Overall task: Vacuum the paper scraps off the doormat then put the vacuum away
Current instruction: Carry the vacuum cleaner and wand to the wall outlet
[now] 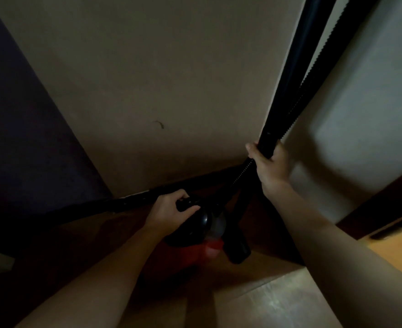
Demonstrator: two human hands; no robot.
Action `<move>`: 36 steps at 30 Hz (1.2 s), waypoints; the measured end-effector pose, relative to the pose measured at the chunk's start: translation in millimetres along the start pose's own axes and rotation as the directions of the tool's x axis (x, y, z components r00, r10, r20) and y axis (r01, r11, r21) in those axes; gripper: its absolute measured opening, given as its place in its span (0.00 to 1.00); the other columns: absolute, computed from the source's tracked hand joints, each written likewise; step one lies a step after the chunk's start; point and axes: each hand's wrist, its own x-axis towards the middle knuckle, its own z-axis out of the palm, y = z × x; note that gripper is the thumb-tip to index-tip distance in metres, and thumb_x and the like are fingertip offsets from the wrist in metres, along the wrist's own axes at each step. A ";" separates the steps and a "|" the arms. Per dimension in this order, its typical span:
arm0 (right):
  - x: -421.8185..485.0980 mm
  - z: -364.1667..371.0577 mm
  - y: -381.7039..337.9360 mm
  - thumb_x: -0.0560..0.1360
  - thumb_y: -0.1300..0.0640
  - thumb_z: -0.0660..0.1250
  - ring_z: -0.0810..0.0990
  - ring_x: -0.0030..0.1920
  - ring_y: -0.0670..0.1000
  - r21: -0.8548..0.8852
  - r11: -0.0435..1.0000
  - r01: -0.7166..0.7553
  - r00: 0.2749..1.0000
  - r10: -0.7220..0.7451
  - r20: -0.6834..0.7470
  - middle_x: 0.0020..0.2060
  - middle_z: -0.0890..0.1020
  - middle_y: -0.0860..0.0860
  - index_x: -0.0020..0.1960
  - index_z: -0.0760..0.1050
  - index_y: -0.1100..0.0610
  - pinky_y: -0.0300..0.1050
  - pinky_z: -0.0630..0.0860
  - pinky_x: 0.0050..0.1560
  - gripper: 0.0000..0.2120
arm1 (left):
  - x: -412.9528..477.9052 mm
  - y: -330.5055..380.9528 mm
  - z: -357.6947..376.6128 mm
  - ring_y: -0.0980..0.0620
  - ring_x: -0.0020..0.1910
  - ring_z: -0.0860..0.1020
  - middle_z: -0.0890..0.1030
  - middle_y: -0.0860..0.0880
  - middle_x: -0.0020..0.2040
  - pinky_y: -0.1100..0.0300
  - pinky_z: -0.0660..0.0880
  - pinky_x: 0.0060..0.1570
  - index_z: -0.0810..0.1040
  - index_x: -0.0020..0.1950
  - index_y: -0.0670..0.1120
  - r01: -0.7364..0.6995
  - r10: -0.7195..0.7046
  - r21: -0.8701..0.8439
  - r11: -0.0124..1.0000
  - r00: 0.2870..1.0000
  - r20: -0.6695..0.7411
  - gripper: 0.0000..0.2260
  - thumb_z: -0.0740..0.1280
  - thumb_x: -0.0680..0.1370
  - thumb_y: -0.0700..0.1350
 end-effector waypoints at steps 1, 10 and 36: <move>0.6 0.3 0.8 0.74 0.62 0.75 0.79 0.39 0.48 0.023 1.000 -0.012 1.000 0.012 -0.009 0.37 0.79 0.50 0.42 0.75 0.48 0.43 0.75 0.47 0.12 | 3.1 -0.2 1.6 0.61 0.39 0.80 0.81 0.56 0.38 0.56 0.80 0.39 0.76 0.41 0.54 0.005 -0.005 0.005 1.000 1.000 0.012 0.11 0.73 0.72 0.58; 6.6 4.5 6.2 0.74 0.61 0.75 0.79 0.38 0.47 0.094 0.995 -0.022 0.999 0.025 -0.026 0.36 0.79 0.47 0.42 0.76 0.48 0.44 0.75 0.47 0.11 | 23.3 -8.1 3.3 0.55 0.42 0.80 0.81 0.53 0.41 0.54 0.79 0.41 0.78 0.45 0.50 -0.089 0.085 0.083 0.993 0.995 0.059 0.13 0.72 0.73 0.60; -124.3 31.9 -22.4 0.75 0.50 0.75 0.80 0.53 0.46 -0.359 0.932 -0.055 0.994 0.084 0.065 0.56 0.79 0.50 0.70 0.72 0.53 0.40 0.77 0.55 0.27 | -75.5 -55.1 -82.0 0.53 0.54 0.79 0.80 0.51 0.54 0.57 0.76 0.57 0.80 0.61 0.47 0.215 -0.251 -0.188 0.958 0.947 -0.199 0.19 0.76 0.72 0.49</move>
